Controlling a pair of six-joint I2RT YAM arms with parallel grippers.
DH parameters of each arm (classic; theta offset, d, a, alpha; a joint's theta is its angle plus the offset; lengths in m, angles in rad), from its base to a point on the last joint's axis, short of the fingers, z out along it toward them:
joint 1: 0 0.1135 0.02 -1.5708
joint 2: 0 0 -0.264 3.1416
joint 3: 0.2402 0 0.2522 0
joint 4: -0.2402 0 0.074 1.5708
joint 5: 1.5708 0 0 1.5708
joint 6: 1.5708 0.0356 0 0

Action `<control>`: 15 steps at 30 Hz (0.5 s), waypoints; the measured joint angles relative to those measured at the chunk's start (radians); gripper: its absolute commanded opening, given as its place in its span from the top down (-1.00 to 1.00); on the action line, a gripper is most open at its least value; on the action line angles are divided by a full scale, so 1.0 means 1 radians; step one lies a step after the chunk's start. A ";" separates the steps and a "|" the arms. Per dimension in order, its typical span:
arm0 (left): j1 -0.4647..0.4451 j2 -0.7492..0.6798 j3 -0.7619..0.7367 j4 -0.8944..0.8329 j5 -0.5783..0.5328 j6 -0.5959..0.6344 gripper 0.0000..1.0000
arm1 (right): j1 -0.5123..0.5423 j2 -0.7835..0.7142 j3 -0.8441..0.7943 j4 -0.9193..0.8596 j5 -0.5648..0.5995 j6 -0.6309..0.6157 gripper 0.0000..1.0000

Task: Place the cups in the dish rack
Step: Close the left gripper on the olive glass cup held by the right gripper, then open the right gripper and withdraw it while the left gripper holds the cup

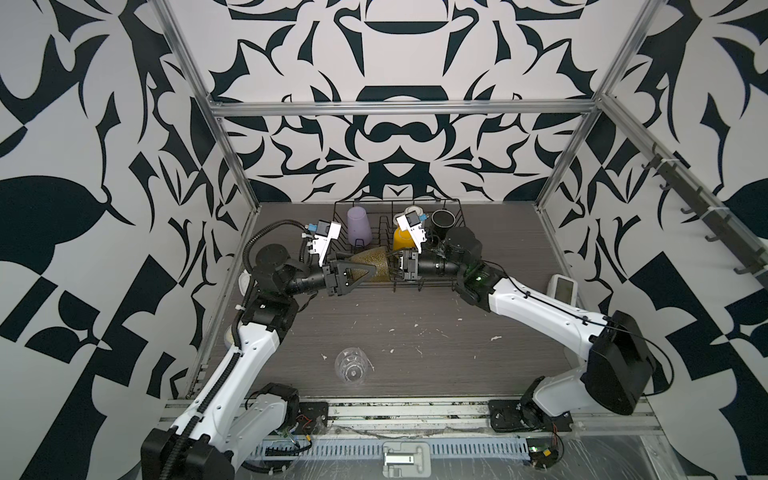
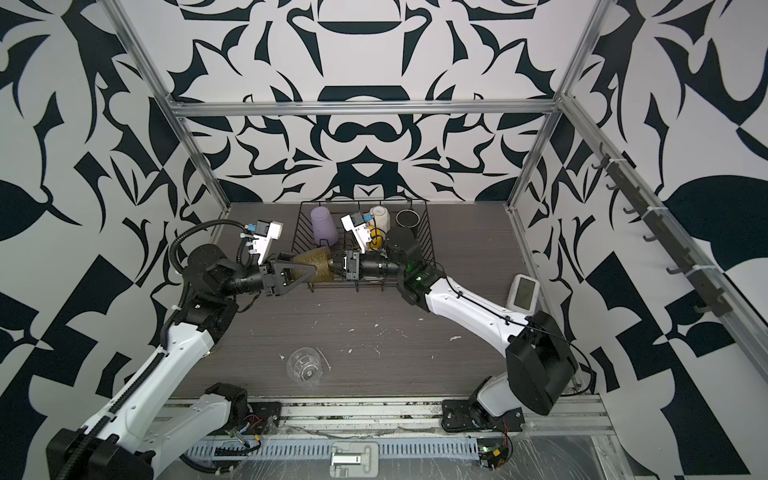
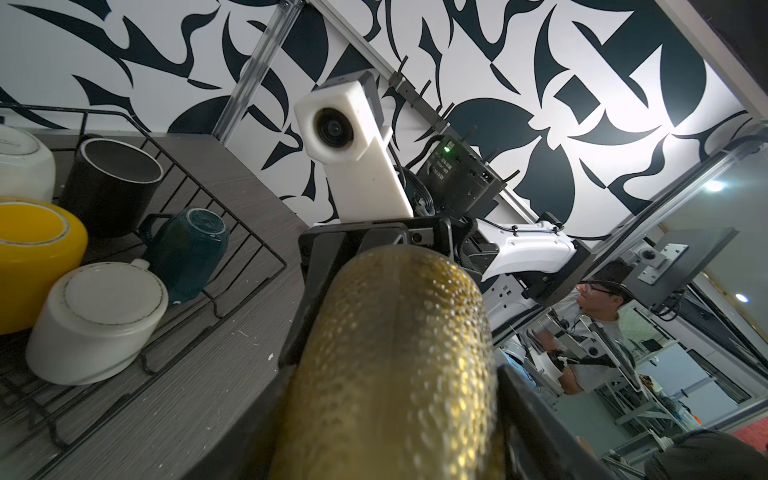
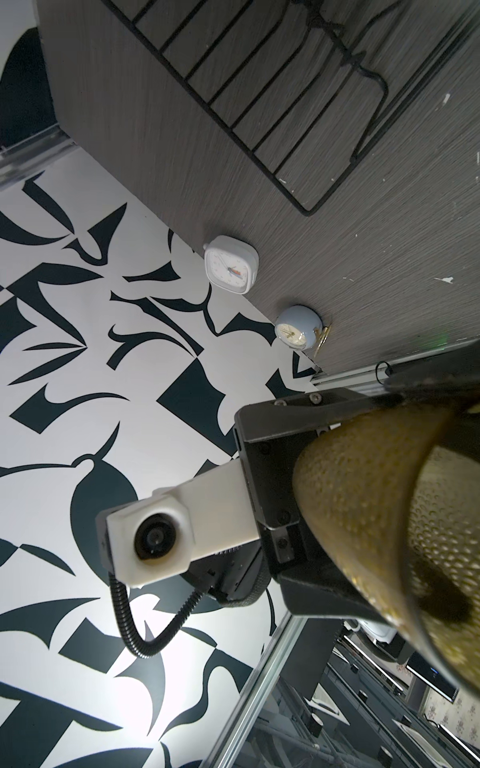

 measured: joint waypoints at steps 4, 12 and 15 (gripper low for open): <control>-0.003 -0.015 0.018 -0.037 -0.016 0.021 1.00 | 0.000 0.000 0.000 0.001 0.022 0.006 0.18; -0.004 -0.021 0.091 -0.157 -0.071 0.094 1.00 | -0.043 -0.050 -0.032 -0.016 0.064 0.006 -0.14; -0.004 -0.021 0.139 -0.240 -0.111 0.140 1.00 | -0.090 -0.103 -0.061 -0.067 0.109 -0.006 -0.21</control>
